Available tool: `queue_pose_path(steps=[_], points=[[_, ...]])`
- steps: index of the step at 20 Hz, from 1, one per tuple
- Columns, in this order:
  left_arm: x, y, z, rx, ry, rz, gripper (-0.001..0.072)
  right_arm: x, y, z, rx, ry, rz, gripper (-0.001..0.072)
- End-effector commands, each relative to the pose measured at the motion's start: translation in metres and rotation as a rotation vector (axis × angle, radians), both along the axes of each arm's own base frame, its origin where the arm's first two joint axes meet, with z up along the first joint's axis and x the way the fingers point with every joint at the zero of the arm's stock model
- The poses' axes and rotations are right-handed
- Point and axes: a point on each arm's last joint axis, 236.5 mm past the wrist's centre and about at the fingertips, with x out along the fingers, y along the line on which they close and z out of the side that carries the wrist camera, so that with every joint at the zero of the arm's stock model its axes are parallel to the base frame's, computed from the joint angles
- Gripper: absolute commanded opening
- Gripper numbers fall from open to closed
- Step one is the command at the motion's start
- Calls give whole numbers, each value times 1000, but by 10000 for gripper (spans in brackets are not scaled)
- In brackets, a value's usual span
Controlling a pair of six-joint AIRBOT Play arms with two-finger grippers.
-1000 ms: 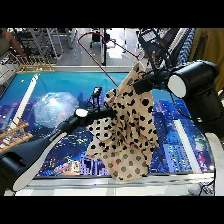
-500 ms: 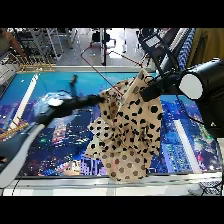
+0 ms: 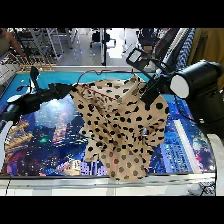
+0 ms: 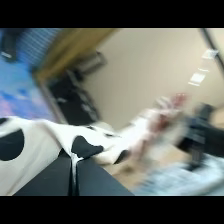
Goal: Fold the clothes and pants, and hang the long-sleeved shirts on hangers.
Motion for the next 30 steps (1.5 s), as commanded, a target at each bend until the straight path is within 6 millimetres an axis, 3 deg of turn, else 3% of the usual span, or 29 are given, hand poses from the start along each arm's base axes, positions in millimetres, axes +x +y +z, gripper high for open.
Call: queue_pose_path(steps=[1, 4, 8, 11, 13, 16, 19, 23, 24, 25, 26, 30], points=[[-26, 2, 15, -76, 67, -121, 8, 26, -5, 8, -169, -101, 98, 12], [-36, 6, 18, -102, 109, -164, 8, 43, -13, 16, -270, -164, 107, 12], [-30, 26, 18, -122, 151, -125, 7, 55, -8, 15, -350, -195, 171, 12], [-23, 47, 18, -140, 182, -79, 8, 53, -10, -8, -400, -136, 199, 12], [-31, 47, 21, -144, 180, -110, 8, 52, -10, -33, -420, -82, 215, 12], [-43, 36, 31, -161, 162, -165, 8, 55, -8, -74, -428, -20, 214, 12], [-68, 7, 44, -142, 115, -271, 8, 79, -13, -88, -211, -94, -94, 12], [-108, -41, 65, -77, 0, -385, 8, 84, -32, -99, 20, -139, -441, 13], [-119, -52, 67, -40, -55, -409, 25, 81, -35, -96, 41, -138, -484, 13], [-127, -60, 65, 2, -91, -427, 237, 77, -39, -90, 49, -133, -514, 14], [-131, -65, 62, 34, -92, -435, 399, 72, -44, -83, 54, -123, -544, 14], [-134, -66, 49, 97, -37, -441, 419, 34, -57, -58, 36, 3, -605, 15]])
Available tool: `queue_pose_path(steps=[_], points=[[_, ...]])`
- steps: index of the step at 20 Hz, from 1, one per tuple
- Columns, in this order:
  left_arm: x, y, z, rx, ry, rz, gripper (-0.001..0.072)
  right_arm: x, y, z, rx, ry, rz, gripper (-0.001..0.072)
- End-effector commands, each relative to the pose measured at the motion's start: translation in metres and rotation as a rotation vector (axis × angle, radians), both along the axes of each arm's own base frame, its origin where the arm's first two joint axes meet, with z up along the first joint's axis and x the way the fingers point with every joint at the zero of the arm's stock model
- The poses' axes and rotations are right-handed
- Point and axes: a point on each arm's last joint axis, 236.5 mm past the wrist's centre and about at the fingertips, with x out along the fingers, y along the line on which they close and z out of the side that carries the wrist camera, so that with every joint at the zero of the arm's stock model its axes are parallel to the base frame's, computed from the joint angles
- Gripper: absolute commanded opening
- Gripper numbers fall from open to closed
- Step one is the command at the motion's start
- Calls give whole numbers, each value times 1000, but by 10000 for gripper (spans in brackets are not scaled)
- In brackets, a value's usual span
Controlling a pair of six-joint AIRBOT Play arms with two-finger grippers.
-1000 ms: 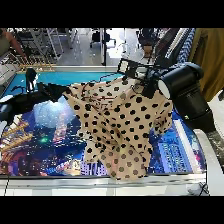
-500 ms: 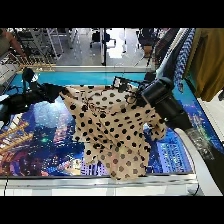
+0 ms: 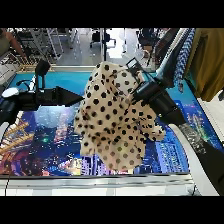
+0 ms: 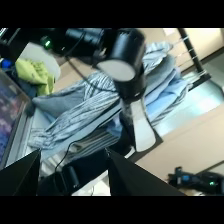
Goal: Fold the clothes and pants, and hang the long-sleeved shirts on hangers.
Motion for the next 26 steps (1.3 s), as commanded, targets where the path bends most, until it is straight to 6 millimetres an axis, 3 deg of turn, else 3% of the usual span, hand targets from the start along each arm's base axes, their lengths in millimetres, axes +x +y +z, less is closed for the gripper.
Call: queue_pose_path(steps=[1, 4, 6, 8, 10, 11, 13, 15, 16, 18, 20, 22, 23, 24, 26], points=[[-5, -5, -11, 71, 24, -9, 418, -39, -10, 18, 54, 112, -67, 15], [-6, -6, -11, 70, 26, -13, 405, -51, -3, 62, 170, 21, -41, 15], [-7, -6, -11, 70, 25, -18, 338, -52, -27, 99, 218, -98, -116, 15], [-11, -6, -11, 70, 24, -33, 332, -56, -63, 122, 242, -166, -182, 16], [-12, -6, -11, 70, 19, -35, 201, -66, -107, 137, 210, -189, -236, 16], [-12, -6, -11, 70, 9, -35, 197, -72, -131, 145, 195, -209, -275, 16], [-11, -6, -11, 70, 9, -34, 114, -93, -194, 165, 230, -324, -480, 18], [-11, -6, -11, 70, 9, -34, 114, -129, -258, 175, 289, -439, -749, 17], [-11, -6, -11, 70, 10, -34, 114, -158, -292, 174, 280, -462, -896, 17], [-11, -6, -11, 70, 10, -35, 114, -232, -352, 168, 175, -424, -1187, 17], [-11, -6, -11, 70, 10, -35, 114, -310, -394, 171, 23, -350, -1416, 17], [-11, -6, -11, 70, 10, -35, 113, -379, -412, 174, -26, -347, -1652, 16], [-11, -6, -11, 70, 10, -35, 114, -402, -417, 177, -42, -362, -1729, 17], [-11, -6, -11, 70, 9, -35, 114, -418, -424, 186, -64, -430, -1776, 17], [-11, -6, -11, 70, 10, -34, 114, -426, -446, 215, -147, -571, -1743, 16]])
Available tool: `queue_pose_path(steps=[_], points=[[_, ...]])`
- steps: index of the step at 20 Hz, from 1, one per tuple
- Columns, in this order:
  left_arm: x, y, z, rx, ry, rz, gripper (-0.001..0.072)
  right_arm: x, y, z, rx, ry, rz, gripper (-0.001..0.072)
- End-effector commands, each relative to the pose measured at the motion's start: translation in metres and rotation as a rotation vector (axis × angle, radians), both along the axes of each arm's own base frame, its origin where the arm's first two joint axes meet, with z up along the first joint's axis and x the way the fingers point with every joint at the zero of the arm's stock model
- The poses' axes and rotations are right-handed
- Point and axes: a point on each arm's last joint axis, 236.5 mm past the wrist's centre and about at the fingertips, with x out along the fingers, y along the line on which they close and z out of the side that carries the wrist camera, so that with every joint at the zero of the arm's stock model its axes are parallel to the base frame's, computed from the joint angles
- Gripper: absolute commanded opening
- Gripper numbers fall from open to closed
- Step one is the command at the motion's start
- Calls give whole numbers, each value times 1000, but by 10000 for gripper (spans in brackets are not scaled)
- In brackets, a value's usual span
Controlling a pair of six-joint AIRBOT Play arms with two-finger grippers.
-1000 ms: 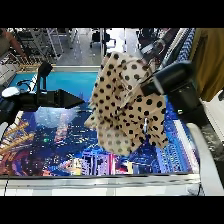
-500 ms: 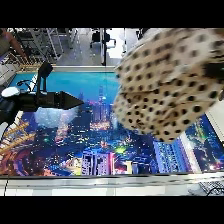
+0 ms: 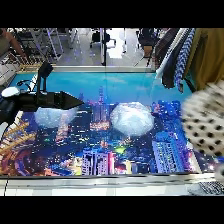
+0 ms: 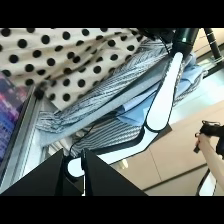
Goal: Fold the clothes and pants, and hang the long-sleeved shirts on hangers.
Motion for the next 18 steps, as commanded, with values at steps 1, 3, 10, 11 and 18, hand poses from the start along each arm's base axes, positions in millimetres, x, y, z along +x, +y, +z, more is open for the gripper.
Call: queue_pose_path(steps=[1, 3, 10, 11, 18], points=[[0, 0, 0, 0, -1, 0, 114, -49, -31, 48, -226, -36, -134, 16], [-3, 0, 0, 0, 0, -11, 114, -50, -46, 82, -412, -135, -147, 16], [-13, 1, 0, -2, 5, -56, 114, -57, -108, 117, -707, -391, -160, 14], [-13, 1, 0, -2, 7, -56, 114, -58, -118, 113, -707, -373, -160, 14], [-16, -1, 0, 0, 40, -69, 114, -38, -145, 149, -886, -458, 6, 15]])
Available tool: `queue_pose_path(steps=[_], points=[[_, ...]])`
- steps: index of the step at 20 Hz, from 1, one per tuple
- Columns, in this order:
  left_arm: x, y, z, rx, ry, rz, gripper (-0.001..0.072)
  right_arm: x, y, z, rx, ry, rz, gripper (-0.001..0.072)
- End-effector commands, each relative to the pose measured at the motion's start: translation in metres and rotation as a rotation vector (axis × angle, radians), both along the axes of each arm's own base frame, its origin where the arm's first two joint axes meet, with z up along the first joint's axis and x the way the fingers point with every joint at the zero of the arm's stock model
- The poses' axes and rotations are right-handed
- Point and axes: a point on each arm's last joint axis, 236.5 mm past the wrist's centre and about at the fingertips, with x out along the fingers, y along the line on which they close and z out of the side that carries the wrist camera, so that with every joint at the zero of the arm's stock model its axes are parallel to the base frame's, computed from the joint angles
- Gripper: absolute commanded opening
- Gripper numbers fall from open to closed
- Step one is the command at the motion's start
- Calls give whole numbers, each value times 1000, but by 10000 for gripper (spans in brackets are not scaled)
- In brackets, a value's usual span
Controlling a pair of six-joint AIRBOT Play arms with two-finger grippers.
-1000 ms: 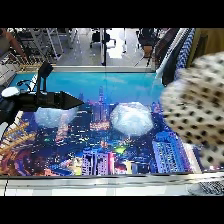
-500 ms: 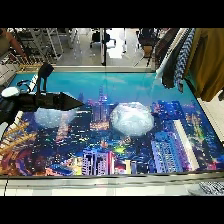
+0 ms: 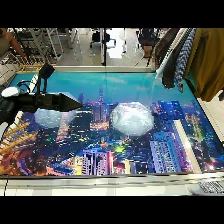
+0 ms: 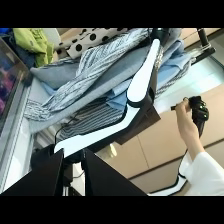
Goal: Fold the clothes and pants, and hang the long-sleeved shirts on hangers.
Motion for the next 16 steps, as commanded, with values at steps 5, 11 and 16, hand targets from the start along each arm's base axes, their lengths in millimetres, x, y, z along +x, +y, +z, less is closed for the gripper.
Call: queue_pose_path(steps=[5, 11, 16], points=[[-4, -5, -1, 3, 11, -18, 114, -21, -21, -49, 163, -2, -47, 16], [-1, -7, -1, 3, 11, -6, 115, 19, -7, -70, 289, -46, 128, 586], [13, -8, -2, 5, 10, 55, 115, 75, 52, -42, 275, -93, 338, 679]])
